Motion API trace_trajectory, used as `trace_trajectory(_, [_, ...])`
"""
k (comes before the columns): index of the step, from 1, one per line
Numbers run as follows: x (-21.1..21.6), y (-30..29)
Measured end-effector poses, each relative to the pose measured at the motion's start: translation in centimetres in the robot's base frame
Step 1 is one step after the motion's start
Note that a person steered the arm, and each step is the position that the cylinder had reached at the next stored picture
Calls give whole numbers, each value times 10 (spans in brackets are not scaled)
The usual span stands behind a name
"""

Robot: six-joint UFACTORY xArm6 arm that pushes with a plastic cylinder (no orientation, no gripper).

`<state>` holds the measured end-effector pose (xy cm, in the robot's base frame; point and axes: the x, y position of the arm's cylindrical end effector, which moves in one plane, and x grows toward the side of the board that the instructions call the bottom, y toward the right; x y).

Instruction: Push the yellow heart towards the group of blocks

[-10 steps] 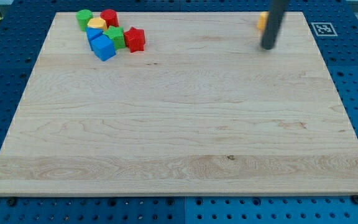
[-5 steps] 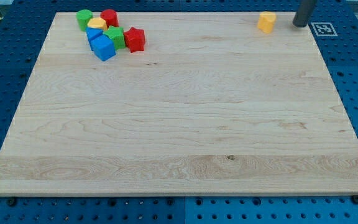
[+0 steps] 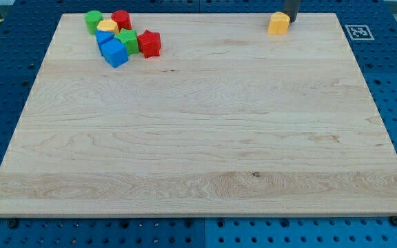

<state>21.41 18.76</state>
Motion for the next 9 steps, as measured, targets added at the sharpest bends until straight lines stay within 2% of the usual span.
trace_trajectory(1, [10, -2])
trace_trajectory(3, [15, -47])
trace_trajectory(9, [125, -71])
